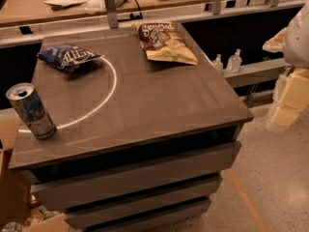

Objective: Move blue chip bag near brown chip bag

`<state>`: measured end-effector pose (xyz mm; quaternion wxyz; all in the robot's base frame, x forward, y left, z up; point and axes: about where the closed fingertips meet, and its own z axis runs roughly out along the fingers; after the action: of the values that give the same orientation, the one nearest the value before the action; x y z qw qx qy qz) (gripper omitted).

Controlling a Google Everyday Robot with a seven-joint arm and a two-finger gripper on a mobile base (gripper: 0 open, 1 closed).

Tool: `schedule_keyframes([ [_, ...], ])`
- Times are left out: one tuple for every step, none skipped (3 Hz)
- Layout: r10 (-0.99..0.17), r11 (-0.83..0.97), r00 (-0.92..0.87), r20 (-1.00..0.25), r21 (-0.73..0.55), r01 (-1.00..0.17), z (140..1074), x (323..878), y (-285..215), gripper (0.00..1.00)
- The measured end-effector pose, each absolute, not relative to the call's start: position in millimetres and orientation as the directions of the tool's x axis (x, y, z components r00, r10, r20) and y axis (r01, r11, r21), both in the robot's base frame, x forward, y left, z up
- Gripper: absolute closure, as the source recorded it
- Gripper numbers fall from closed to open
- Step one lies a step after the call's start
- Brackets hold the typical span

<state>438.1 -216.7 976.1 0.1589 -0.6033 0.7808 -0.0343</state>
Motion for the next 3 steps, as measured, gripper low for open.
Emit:
schedule_keyframes([
  [-0.953,0.27,-0.221,-0.207,-0.246,-0.931,976.2,438.1,-216.6,0.0],
  [-0.942,0.266,-0.198,-0.27,-0.242,-0.933,972.2,448.5,-202.1,0.0],
  [-0.903,0.242,-0.147,-0.404,-0.196,-0.95,958.4,469.0,-171.0,0.0],
])
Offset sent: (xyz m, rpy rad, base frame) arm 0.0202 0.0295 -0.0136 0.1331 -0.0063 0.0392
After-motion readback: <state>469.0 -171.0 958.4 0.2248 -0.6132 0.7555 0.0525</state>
